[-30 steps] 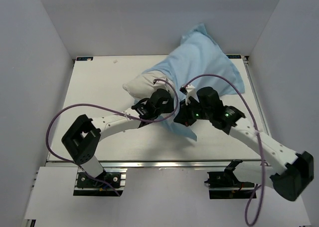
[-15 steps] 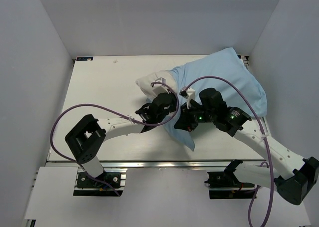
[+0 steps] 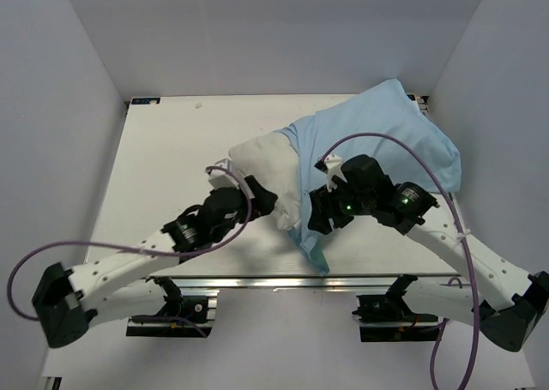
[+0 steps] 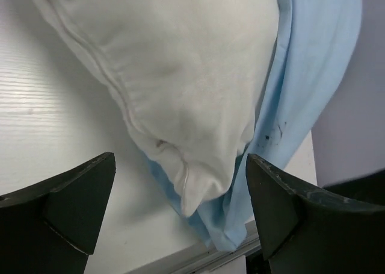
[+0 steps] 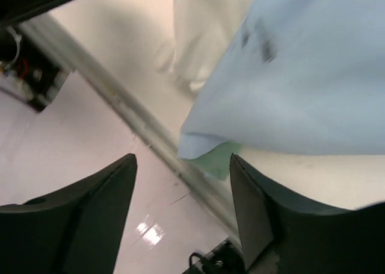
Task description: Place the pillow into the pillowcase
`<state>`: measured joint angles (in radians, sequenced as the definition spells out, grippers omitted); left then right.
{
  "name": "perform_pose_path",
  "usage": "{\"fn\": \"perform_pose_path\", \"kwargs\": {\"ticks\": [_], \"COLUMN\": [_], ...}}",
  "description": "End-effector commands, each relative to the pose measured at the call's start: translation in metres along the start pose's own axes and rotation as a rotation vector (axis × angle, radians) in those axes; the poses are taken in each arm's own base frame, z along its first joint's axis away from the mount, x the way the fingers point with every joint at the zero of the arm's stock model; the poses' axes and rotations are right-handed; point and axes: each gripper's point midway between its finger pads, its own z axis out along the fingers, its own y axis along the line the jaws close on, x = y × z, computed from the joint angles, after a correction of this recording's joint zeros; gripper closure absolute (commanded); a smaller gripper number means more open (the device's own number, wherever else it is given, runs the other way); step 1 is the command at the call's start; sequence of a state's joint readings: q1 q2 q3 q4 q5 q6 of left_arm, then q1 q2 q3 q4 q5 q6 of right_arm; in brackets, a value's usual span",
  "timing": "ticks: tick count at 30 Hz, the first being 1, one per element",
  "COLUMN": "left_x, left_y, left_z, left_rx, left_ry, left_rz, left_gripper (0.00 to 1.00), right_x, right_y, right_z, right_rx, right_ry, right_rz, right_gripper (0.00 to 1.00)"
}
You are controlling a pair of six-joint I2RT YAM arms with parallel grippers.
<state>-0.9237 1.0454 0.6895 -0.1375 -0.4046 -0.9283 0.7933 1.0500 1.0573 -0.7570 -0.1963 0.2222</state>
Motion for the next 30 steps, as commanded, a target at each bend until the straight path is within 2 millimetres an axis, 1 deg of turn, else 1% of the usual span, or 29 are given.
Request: {"fn": "perform_pose_path", "kwargs": {"ticks": [1, 2, 3, 5, 6, 7, 8, 9, 10, 11, 12, 13, 14, 15, 16, 17, 18, 19, 20, 21, 22, 24, 27, 28, 29, 30], "left_x": [0.004, -0.002, -0.007, -0.018, -0.026, -0.031, -0.051, -0.049, -0.052, -0.07, -0.066, -0.076, -0.074, -0.081, -0.082, -0.077, -0.084, -0.081, -0.081, -0.076, -0.077, -0.074, -0.069, -0.068, -0.068, -0.069], "left_y": [0.051, 0.054, 0.055, 0.053, 0.053, 0.049, 0.057, 0.049, 0.048, 0.053, 0.042, 0.035, 0.042, 0.035, 0.024, 0.028, 0.02, 0.016, 0.014, 0.016, 0.013, 0.016, 0.02, 0.02, 0.02, 0.019], "left_z": [-0.026, -0.029, -0.031, -0.026, -0.021, -0.01, -0.001, 0.006, 0.02, 0.028, 0.033, 0.04, 0.054, 0.059, 0.063, 0.074, 0.078, 0.082, 0.085, 0.091, 0.093, 0.1, 0.106, 0.107, 0.108, 0.109], "left_rx": [-0.144, -0.154, -0.152, -0.139, -0.131, -0.111, -0.124, -0.061, -0.04, -0.029, 0.045, 0.087, 0.078, 0.109, 0.174, 0.173, 0.203, 0.227, 0.239, 0.239, 0.261, 0.256, 0.248, 0.249, 0.253, 0.258], "left_ry": [0.01, -0.017, -0.038, -0.072, -0.074, -0.074, -0.098, -0.038, -0.021, -0.037, 0.026, 0.017, 0.044, 0.047, 0.068, 0.095, 0.086, 0.108, 0.114, 0.131, 0.132, 0.137, 0.153, 0.157, 0.157, 0.154], "left_rz": [0.04, 0.021, 0.008, -0.012, -0.038, -0.051, -0.08, -0.098, -0.115, -0.135, -0.144, -0.152, -0.164, -0.169, -0.167, -0.174, -0.173, -0.171, -0.174, -0.178, -0.175, -0.186, -0.191, -0.191, -0.188, -0.186], "left_gripper": [0.02, 0.02, 0.02, 0.02, 0.02, 0.02, 0.02, 0.02, 0.02, 0.02, 0.02, 0.02, 0.02, 0.02, 0.02, 0.02, 0.03, 0.06, 0.07, 0.09, 0.12, 0.16, 0.24, 0.26, 0.32, 0.35], "right_x": [-0.044, -0.052, -0.071, -0.093, -0.112, -0.122, -0.132, -0.153, -0.162, -0.172, -0.173, -0.194, -0.2, -0.196, -0.213, -0.217, -0.215, -0.225, -0.226, -0.222, -0.221, -0.214, -0.206, -0.206, -0.207, -0.206], "right_y": [-0.017, -0.023, -0.029, -0.032, -0.029, -0.03, -0.03, -0.033, -0.036, -0.039, -0.053, -0.05, -0.054, -0.067, -0.067, -0.072, -0.086, -0.088, -0.094, -0.107, -0.111, -0.121, -0.134, -0.136, -0.137, -0.14], "right_z": [-0.032, -0.037, -0.043, -0.046, -0.042, -0.04, -0.036, -0.027, -0.021, -0.016, 0.006, 0.004, 0.01, 0.035, 0.033, 0.039, 0.055, 0.056, 0.059, 0.068, 0.071, 0.081, 0.085, 0.085, 0.085, 0.084], "right_rx": [0.17, 0.217, 0.27, 0.306, 0.308, 0.312, 0.32, 0.346, 0.363, 0.384, 0.433, 0.443, 0.459, 0.496, 0.514, 0.538, 0.588, 0.614, 0.644, 0.698, 0.717, 0.759, 0.827, 0.839, 0.848, 0.866], "right_ry": [-0.116, -0.134, -0.169, -0.2, -0.212, -0.211, -0.214, -0.218, -0.21, -0.208, -0.146, -0.179, -0.165, -0.089, -0.119, -0.105, -0.058, -0.075, -0.066, -0.032, -0.021, 0.015, 0.047, 0.046, 0.041, 0.04], "right_rz": [-0.044, -0.051, -0.07, -0.089, -0.106, -0.136, -0.152, -0.162, -0.19, -0.202, -0.206, -0.213, -0.228, -0.248, -0.249, -0.264, -0.271, -0.277, -0.279, -0.277, -0.275, -0.281, -0.273, -0.273, -0.269, -0.264], "right_gripper": [0.3, 0.3, 0.3, 0.3, 0.3, 0.3, 0.31, 0.31, 0.34, 0.34, 0.35, 0.37, 0.38, 0.38, 0.4, 0.4, 0.41, 0.42, 0.45, 0.47, 0.49, 0.5, 0.52, 0.57, 0.61, 0.64]}}
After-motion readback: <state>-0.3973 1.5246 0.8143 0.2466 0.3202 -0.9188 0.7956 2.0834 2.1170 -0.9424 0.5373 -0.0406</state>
